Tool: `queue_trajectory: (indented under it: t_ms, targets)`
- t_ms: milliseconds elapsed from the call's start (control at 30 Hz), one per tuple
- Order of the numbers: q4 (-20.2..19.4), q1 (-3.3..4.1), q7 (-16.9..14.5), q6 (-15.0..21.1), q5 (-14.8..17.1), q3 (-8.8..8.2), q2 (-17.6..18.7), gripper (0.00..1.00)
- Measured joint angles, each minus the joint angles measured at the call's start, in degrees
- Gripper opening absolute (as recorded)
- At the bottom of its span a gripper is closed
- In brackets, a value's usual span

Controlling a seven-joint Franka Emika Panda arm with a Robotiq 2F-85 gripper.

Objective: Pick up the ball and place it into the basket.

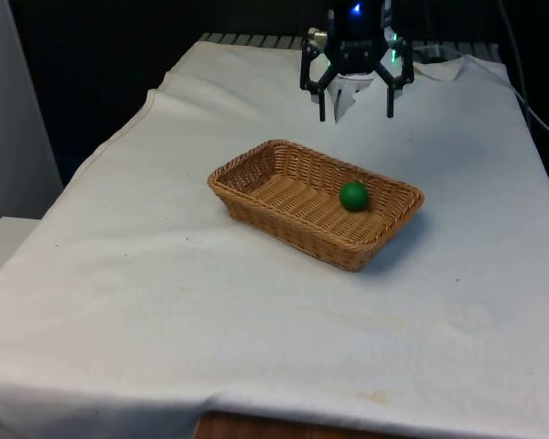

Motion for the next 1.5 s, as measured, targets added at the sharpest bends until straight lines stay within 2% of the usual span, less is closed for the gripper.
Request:
queue_trajectory:
  t_ms: [333,633,1033,1333,1500]
  targets:
    - [-0.92,-0.11,-1.95,-0.86,-2.58,0.0,-2.86,1.0]
    - [-2.23,-0.29,-2.81,-1.03,-7.85,-0.11,-4.93,1.0]
    - [-3.27,-0.52,-2.86,-0.97,-13.35,-0.11,-5.9,1.0]
    - [-4.07,-0.57,-1.83,-0.92,-17.48,0.0,-6.42,1.0]
    - [-4.01,-0.57,0.4,-0.97,-20.68,0.0,-6.42,1.0]
